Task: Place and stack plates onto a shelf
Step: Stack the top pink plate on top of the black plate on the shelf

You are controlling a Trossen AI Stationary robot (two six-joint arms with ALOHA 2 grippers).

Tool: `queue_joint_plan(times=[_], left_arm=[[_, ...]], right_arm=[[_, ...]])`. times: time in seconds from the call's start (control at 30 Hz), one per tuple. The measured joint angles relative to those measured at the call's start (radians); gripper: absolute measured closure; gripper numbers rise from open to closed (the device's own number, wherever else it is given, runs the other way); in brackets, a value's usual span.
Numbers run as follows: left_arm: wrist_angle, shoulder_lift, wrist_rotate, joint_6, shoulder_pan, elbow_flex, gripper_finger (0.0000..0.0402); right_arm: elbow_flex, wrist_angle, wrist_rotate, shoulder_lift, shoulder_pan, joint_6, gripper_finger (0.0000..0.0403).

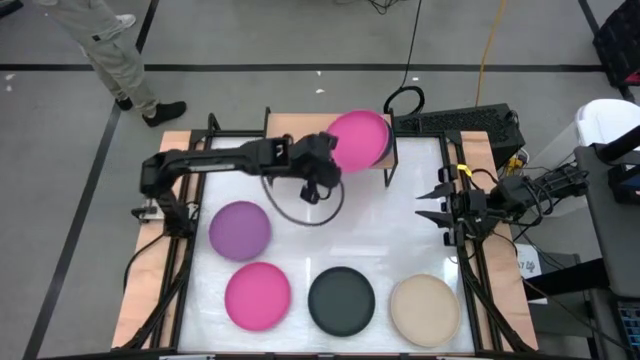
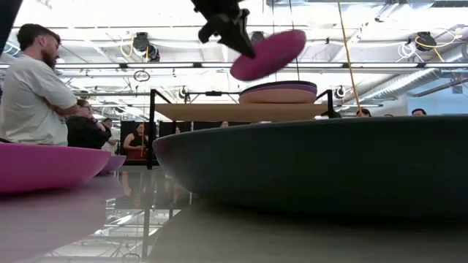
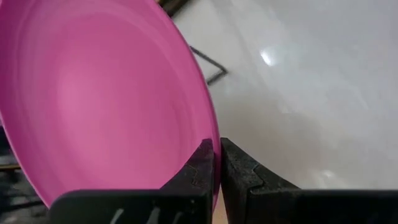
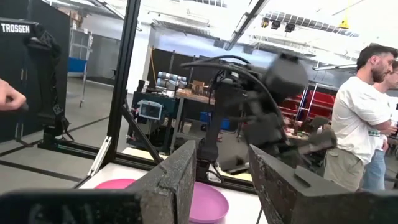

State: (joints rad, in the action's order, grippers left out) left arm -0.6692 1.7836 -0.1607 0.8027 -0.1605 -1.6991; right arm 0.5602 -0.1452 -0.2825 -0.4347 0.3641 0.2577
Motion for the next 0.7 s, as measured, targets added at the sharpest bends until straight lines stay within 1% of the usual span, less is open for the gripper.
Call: queue_joint_plan(times=[0.13, 0.2, 0.5, 0.7], left_arm=[[-0.042, 0.063, 0.004, 0.007, -0.044, -0.078, 0.0391], [-0.037, 0.081, 0.003, 0.006, -0.06, -0.099, 0.0389], [-0.018, 0.127, -0.006, 0.0, -0.076, -0.118, 0.0325], [0.051, 0.126, -0.026, -0.031, -0.074, -0.119, 0.028]], right_arm=[[0.0, 0.0, 0.0, 0.0, 0.0, 0.0, 0.0271], [0.0, 0.001, 0.0, 0.0, 0.0, 0.002, 0.0271], [0.0, 0.001, -0.001, 0.0, 0.0, 0.015, 0.0271], [0.0, 0.0, -0.002, 0.0, 0.0, 0.013, 0.0271]])
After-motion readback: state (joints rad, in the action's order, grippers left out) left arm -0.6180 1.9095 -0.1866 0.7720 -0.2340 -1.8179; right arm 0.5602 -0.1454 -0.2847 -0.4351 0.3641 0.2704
